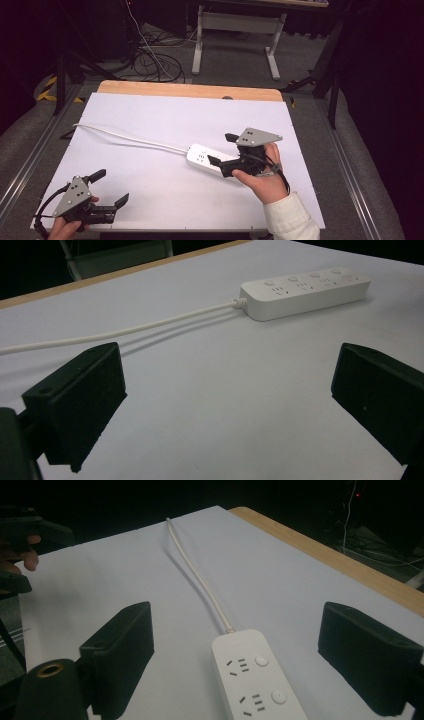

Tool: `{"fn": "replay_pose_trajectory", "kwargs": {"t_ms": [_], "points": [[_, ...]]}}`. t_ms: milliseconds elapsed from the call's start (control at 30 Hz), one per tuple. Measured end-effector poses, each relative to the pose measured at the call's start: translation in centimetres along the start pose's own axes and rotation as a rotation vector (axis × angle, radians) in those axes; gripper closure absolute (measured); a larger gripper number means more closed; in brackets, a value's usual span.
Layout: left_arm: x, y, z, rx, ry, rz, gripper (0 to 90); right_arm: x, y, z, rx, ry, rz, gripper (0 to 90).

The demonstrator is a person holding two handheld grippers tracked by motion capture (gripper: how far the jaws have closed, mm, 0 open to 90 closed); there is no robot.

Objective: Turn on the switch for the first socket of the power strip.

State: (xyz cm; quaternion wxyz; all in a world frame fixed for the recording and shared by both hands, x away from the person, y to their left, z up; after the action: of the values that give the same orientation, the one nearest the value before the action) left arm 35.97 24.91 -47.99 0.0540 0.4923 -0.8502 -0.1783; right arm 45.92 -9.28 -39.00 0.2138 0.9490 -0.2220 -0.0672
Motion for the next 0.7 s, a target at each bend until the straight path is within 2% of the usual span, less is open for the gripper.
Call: {"fn": "replay_pose_trajectory", "kwargs": {"t_ms": [67, 167, 367, 467, 500, 533, 700], "points": [[0.0, 0.0, 0.0, 0.0, 0.0, -0.002, 1.5, 0.1, 1.1, 0.8, 0.016, 0.003, 0.017, 12.5], [0.0, 0.0, 0.0, 0.0, 0.002, -0.003, 1.5, 0.3, 2.1, 1.7, 0.037, -0.006, 0.013, 11.0], [0.0, -0.1, 0.0, -0.002, 0.003, -0.005, 1.5, 0.5, 3.7, 4.1, 0.032, 0.003, 0.025, 5.9], [-0.1, 0.0, 0.0, -0.002, -0.003, -0.006, 1.5, 0.6, 4.1, 4.9, 0.04, -0.013, 0.029, 5.8], [0.0, 0.0, 0.0, -0.002, 0.0, -0.006, 1.5, 0.8, 4.3, 5.7, 0.043, -0.022, 0.029, 5.6], [0.0, 0.0, 0.0, -0.002, 0.0, -0.006, 1.5, 0.8, 4.3, 5.7, 0.043, -0.022, 0.029, 5.6], [-0.1, -0.1, 0.0, -0.002, 0.002, -0.007, 1.5, 0.9, 4.8, 8.1, 0.037, -0.032, 0.034, 4.9]]}}
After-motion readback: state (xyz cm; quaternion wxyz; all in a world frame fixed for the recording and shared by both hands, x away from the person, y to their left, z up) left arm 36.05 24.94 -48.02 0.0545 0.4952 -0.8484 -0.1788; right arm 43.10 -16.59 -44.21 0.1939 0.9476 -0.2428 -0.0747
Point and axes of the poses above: each handheld gripper's, and its own axes: y roughly backward along the jaws, z roughly out of its underside, x roughly to its right, the point moved 6 cm from there along -y, roughly forward along the jaws, and after that the axes turned 8 degrees about -z, right-handed, at the moved point
